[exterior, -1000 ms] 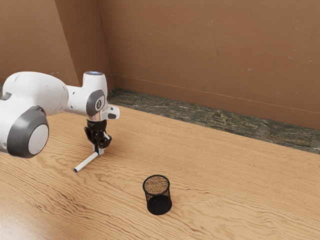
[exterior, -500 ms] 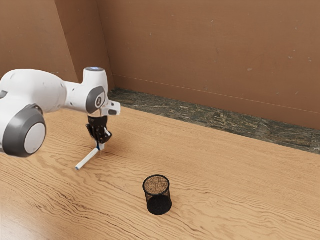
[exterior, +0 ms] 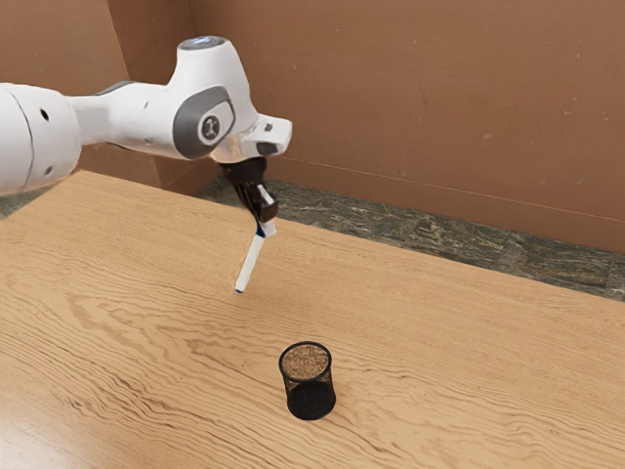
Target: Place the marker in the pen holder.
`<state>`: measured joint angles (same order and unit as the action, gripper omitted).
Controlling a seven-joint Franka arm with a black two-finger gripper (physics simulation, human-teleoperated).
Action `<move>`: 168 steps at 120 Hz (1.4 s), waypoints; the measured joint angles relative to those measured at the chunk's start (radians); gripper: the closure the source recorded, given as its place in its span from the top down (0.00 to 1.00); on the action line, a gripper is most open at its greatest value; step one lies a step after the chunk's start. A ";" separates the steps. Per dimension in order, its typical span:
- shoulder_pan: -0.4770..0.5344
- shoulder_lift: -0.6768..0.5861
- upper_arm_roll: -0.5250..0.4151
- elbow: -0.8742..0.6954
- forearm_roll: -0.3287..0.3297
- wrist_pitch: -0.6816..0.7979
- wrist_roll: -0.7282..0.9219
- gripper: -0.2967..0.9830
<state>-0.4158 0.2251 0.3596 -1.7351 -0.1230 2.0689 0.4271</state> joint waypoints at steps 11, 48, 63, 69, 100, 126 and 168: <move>-0.058 -0.072 -0.001 -0.050 -0.026 -0.008 -0.002 0.15; -0.177 -0.155 -0.003 -0.154 -0.205 -0.059 -0.002 0.15; -0.184 -0.159 -0.003 -0.190 -0.246 -0.075 -0.001 0.15; -0.186 -0.158 -0.003 -0.200 -0.254 -0.078 -0.001 0.15; -0.204 -0.149 -0.004 -0.220 -0.264 -0.064 0.003 0.15; -0.201 -0.143 -0.006 -0.219 -0.249 -0.024 0.012 0.15; -0.206 -0.122 -0.027 -0.235 -0.173 0.086 0.033 0.15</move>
<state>-0.6216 0.1034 0.3326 -1.9704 -0.2958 2.1546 0.4602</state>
